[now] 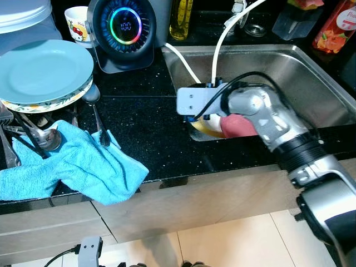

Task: Kitchen organization

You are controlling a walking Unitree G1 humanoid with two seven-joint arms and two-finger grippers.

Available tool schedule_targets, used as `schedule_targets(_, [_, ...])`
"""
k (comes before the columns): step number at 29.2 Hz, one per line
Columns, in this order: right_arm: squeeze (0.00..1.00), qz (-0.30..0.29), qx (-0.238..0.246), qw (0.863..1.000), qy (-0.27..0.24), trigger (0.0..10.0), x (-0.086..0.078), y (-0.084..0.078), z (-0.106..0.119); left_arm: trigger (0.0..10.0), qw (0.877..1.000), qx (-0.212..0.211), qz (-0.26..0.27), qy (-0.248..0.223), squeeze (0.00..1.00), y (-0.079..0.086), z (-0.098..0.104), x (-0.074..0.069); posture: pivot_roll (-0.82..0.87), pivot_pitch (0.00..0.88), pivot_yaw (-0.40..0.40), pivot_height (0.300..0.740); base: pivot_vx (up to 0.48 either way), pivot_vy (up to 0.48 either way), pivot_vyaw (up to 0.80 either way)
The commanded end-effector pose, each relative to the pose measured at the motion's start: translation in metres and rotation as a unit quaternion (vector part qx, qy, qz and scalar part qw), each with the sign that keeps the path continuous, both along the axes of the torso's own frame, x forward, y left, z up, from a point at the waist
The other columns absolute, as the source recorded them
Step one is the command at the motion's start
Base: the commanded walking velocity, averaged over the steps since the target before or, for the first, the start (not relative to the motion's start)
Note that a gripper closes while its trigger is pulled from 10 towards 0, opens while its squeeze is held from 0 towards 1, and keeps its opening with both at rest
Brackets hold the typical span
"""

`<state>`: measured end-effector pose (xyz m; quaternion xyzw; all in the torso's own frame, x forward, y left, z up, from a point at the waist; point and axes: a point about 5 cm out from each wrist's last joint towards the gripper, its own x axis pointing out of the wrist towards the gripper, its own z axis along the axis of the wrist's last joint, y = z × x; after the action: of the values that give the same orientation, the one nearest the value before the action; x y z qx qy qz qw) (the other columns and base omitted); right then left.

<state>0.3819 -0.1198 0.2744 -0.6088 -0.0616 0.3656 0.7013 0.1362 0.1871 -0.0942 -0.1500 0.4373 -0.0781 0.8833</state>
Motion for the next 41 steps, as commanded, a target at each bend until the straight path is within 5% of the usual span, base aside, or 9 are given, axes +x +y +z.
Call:
schedule_targets(1, [0.00,-0.008,-0.002,1.000,-0.013,10.0,0.003,-0.002,0.005,10.0,0.997,-0.020,-0.006,0.068,0.00,-0.010,-0.013,-0.034,0.11,0.175,-0.095,0.740,0.000,0.000,0.00])
schedule_targets(35, [0.00,-0.028,-0.015,0.998,-0.062,10.0,0.016,0.045,-0.016,10.0,0.997,-0.025,-0.003,0.070,0.00,-0.016,-0.014,-0.036,0.12,0.191,-0.108,0.740,0.000,0.000,0.00])
schedule_targets(36, [0.00,-0.029,-0.019,0.998,-0.061,5.8,0.016,0.045,-0.017,10.0,0.997,-0.025,-0.002,0.070,0.00,-0.016,-0.014,-0.036,0.12,0.192,-0.109,0.740,0.000,0.000,0.00])
schedule_targets(38, [0.00,-0.031,-0.025,0.997,-0.062,0.0,0.017,0.045,-0.018,10.0,0.997,-0.025,-0.002,0.070,0.00,-0.016,-0.014,-0.036,0.12,0.194,-0.109,0.740,0.000,0.000,0.00])
schedule_targets(41, [0.00,-0.032,-0.028,0.997,-0.057,0.0,0.017,0.043,-0.020,10.0,0.997,-0.025,-0.002,0.070,0.00,-0.016,-0.014,-0.037,0.12,0.195,-0.110,0.740,0.000,0.000,0.00])
